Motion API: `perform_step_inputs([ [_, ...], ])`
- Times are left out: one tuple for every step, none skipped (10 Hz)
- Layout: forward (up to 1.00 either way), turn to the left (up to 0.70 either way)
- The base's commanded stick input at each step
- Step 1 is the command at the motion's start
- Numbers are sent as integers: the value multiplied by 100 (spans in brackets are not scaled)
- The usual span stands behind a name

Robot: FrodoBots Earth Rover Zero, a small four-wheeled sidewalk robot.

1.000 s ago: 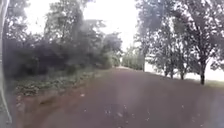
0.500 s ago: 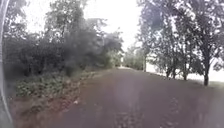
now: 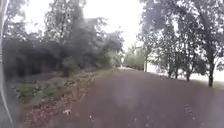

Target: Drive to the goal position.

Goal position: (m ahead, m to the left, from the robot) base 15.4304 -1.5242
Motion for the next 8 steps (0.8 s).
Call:
perform_step_inputs([
  [70, 0],
  [70, 0],
  [70, 0],
  [70, 0],
  [70, 0],
  [70, -17],
  [70, -25],
  [70, -19],
])
